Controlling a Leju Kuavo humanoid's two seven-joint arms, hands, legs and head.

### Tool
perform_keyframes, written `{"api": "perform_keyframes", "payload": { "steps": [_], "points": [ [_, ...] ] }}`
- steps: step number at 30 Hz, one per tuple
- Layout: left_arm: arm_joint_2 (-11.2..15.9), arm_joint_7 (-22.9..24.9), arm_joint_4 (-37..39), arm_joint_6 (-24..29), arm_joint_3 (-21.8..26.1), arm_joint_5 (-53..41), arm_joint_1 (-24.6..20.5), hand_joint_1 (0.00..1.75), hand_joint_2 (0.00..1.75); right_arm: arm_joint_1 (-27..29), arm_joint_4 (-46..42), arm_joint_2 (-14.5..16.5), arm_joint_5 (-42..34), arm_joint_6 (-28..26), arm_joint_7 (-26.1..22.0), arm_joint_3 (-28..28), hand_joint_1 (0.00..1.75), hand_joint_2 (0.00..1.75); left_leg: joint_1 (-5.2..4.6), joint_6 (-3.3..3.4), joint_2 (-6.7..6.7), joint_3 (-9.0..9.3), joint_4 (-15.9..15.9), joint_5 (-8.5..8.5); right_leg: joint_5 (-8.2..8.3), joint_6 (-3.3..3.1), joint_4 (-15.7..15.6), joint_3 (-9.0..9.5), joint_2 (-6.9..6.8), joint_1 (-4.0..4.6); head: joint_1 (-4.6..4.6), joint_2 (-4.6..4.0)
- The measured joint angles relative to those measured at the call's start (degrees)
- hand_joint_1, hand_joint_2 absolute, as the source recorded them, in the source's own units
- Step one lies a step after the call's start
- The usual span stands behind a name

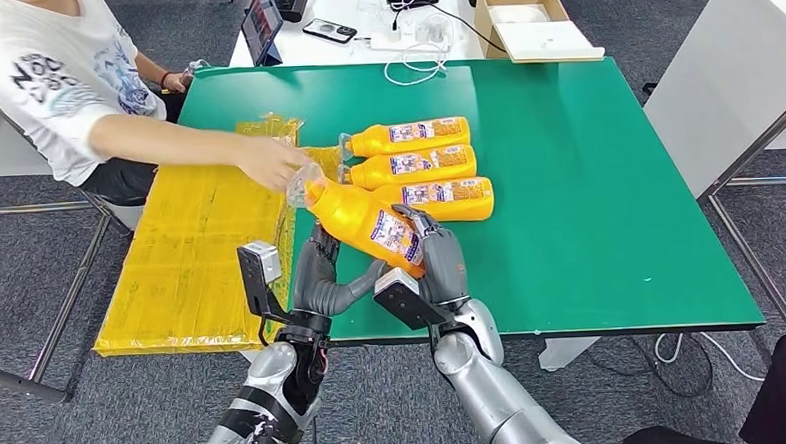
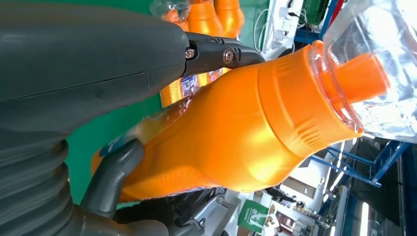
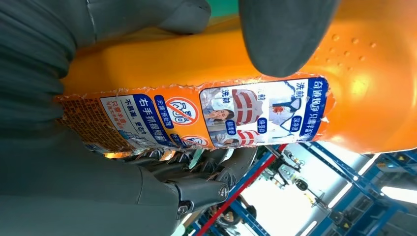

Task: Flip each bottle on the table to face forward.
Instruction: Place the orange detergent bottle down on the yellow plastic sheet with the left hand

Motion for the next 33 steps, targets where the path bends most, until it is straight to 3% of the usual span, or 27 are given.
{"api": "perform_keyframes", "payload": {
  "steps": [6, 15, 24, 33],
  "points": [
    [-0.23, 0.08, 0.56, -0.18, -0.59, 0.57, -0.42, 0.0, 1.75, -1.78, 1.37, 1.72, -0.54, 2.04, 0.33, 1.18, 1.75, 1.75, 0.01, -0.01, 0.02, 0.01, 0.0, 0.01, 0.0, 0.0, 0.0, -0.03, 0.01, 0.01, 0.01, 0.0],
    [-0.27, -0.24, 1.62, 0.74, -0.57, 0.77, -0.66, 0.0, 1.75, -2.35, 2.19, 1.44, -6.44, 2.71, 1.67, 8.92, 1.75, 1.75, 0.0, -0.01, 0.01, -0.03, 0.0, 0.01, 0.0, 0.0, 0.0, -0.06, 0.01, -0.01, 0.02, 0.0],
    [-0.2, -0.75, 2.01, 1.53, 0.41, 1.94, -0.13, 0.0, 1.75, -2.32, 5.16, 1.5, -5.83, 12.46, 0.36, 10.38, 1.75, 1.75, 0.01, -0.01, 0.03, -0.02, 0.0, 0.0, 0.0, 0.0, 0.0, -0.07, 0.02, 0.0, 0.01, 0.0],
    [-0.05, -0.73, 2.03, 2.08, 2.18, 4.11, 1.06, 0.0, 1.75, -1.83, 8.18, 1.92, -5.34, 14.67, 0.32, 11.49, 1.75, 1.75, 0.02, -0.01, 0.06, -0.02, 0.0, 0.0, 0.0, -0.01, 0.0, -0.09, 0.02, -0.01, 0.01, 0.0]
  ]
}}
